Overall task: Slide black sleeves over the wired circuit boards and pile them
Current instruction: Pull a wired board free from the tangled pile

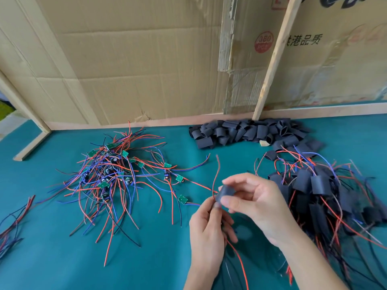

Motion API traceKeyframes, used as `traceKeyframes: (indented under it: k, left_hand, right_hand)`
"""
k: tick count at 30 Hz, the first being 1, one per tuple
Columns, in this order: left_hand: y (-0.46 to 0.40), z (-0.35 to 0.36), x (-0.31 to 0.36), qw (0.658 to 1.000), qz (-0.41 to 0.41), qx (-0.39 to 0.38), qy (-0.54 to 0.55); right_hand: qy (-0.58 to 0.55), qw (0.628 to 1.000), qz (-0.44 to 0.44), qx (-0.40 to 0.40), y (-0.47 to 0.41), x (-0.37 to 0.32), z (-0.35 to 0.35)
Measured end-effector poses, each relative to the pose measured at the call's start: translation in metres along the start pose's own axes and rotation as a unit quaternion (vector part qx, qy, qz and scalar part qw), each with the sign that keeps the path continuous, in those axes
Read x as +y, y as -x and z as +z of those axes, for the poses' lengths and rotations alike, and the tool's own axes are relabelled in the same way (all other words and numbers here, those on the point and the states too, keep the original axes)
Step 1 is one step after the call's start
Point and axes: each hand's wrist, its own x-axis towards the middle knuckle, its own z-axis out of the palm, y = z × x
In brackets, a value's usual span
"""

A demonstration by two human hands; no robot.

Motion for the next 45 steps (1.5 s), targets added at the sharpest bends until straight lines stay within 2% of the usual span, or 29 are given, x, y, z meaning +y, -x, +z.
traceKeyframes:
  k: [4,7,10,12,15,18,20,22,27,30,32,34,37,41,45]
  left_hand:
    - [0.002,0.002,-0.005,1.0,0.018,-0.002,-0.017]
    - [0.002,0.003,-0.006,0.999,0.03,-0.011,-0.044]
    - [0.001,0.002,-0.007,0.998,0.032,-0.008,-0.054]
    - [0.001,0.002,-0.006,0.998,0.032,-0.002,-0.055]
    - [0.001,0.002,-0.006,0.998,0.03,0.008,-0.048]
    - [0.001,0.003,-0.004,0.999,0.03,0.011,-0.036]
    - [0.001,0.004,-0.003,0.999,0.023,0.011,-0.027]
    - [0.0,0.003,-0.003,1.0,0.013,0.013,-0.012]
    - [0.0,0.002,-0.003,1.0,0.017,0.012,-0.014]
    - [0.0,0.002,-0.002,1.0,0.019,0.008,-0.022]
    - [0.0,0.001,-0.002,1.0,0.016,0.005,-0.018]
    - [0.001,0.002,0.0,1.0,0.012,0.003,-0.016]
    - [0.001,0.004,0.003,0.999,0.019,-0.001,-0.033]
    - [0.002,0.002,0.005,0.998,0.033,-0.002,-0.053]
    - [0.004,0.001,0.006,0.999,0.031,0.003,-0.044]
  right_hand:
    - [-0.066,0.987,-0.049,0.137,-0.005,-0.005,-0.026]
    - [-0.042,0.986,-0.042,0.157,-0.006,-0.003,-0.037]
    - [0.055,0.992,0.007,0.113,-0.007,0.005,-0.027]
    - [0.161,0.984,0.033,0.074,-0.006,0.008,-0.02]
    - [0.375,0.926,0.02,0.039,-0.002,0.006,-0.023]
    - [0.5,0.863,0.048,-0.052,0.006,-0.001,-0.028]
    - [0.546,0.828,0.08,-0.097,0.009,-0.003,-0.028]
    - [0.554,0.817,0.082,-0.137,0.008,-0.002,-0.022]
    - [0.541,0.832,0.065,-0.101,0.009,0.001,-0.019]
    - [0.439,0.898,0.022,-0.001,0.008,0.001,-0.023]
    - [0.336,0.937,-0.017,0.092,0.005,-0.001,-0.028]
    - [0.211,0.967,-0.031,0.141,0.003,-0.002,-0.031]
    - [0.109,0.99,-0.023,0.085,0.006,0.001,-0.017]
    - [0.159,0.987,-0.023,0.023,0.008,0.009,0.004]
    - [0.072,0.997,0.015,-0.023,0.01,0.009,0.006]
